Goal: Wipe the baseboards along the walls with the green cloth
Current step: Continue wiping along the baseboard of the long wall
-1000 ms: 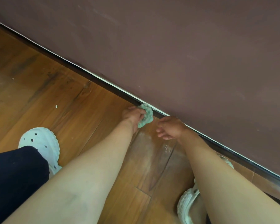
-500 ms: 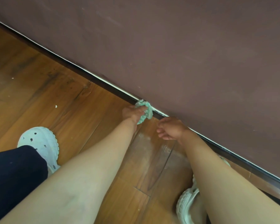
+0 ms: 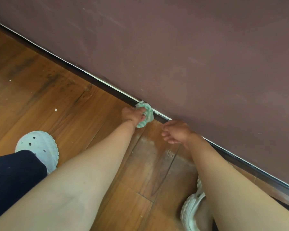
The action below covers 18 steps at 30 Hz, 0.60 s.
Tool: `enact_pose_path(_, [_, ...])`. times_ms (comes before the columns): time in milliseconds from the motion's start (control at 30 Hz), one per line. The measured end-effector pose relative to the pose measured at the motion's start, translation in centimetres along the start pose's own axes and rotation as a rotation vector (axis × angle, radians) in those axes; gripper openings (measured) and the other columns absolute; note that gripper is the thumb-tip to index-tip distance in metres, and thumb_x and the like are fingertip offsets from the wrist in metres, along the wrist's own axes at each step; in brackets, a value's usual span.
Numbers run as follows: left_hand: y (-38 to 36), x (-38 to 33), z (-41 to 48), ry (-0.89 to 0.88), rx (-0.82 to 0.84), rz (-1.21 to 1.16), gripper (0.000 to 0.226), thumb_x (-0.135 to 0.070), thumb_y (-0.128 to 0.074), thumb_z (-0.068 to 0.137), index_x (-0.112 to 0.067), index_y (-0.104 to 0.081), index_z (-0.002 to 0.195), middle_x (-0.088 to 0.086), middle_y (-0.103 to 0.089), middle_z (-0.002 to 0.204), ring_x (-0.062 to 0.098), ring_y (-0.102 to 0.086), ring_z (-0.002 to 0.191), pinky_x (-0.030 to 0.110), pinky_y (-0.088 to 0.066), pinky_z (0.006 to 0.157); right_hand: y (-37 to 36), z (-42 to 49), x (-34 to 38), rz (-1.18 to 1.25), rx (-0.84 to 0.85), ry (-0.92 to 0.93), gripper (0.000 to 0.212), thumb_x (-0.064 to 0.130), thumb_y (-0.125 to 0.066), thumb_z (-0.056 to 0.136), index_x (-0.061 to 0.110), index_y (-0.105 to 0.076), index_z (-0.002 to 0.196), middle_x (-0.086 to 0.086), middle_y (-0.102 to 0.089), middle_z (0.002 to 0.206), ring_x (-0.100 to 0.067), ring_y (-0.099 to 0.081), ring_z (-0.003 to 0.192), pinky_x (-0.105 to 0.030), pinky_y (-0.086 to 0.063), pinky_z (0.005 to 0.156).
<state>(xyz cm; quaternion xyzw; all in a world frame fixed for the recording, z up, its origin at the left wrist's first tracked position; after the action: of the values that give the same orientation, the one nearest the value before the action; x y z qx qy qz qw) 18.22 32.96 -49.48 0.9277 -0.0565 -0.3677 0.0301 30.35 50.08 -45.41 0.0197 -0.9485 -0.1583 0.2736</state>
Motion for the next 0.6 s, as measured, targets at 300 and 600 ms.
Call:
enact_pose_path(300, [-1.7, 0.2, 0.4, -0.092, 0.062, 0.219, 0.015, -0.017, -0.074, 0.090, -0.009, -0.069, 0.078, 0.010, -0.073, 0.081, 0.016, -0.065, 0.062, 0.036, -0.062, 0.086, -0.1, -0.3, 0.1, -0.011, 0.017, 0.010, 0.015, 0.022, -0.058, 0.098, 0.018, -0.064, 0.111, -0.006, -0.071, 0.093, -0.021, -0.069, 0.083, -0.035, -0.058, 0.083])
enact_pose_path(600, [-4.5, 0.2, -0.6, -0.165, 0.242, 0.568, 0.018, -0.026, -0.069, 0.089, -0.009, -0.068, 0.085, 0.012, -0.076, 0.089, 0.027, -0.075, 0.086, 0.042, -0.061, 0.085, -1.1, -0.6, 0.1, -0.016, 0.025, 0.008, 0.016, 0.020, -0.055, 0.098, 0.018, -0.063, 0.112, -0.004, -0.070, 0.090, -0.021, -0.068, 0.080, -0.035, -0.057, 0.082])
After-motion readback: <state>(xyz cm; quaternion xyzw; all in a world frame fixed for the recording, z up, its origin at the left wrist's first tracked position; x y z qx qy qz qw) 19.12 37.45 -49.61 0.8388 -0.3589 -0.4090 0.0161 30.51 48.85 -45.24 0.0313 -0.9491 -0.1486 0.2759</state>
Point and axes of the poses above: each hand's wrist, its own z-axis towards the middle knuckle, its own y-axis out of the back of the hand, x = y × z, the point moved 10 cm from there along z, towards the middle knuckle
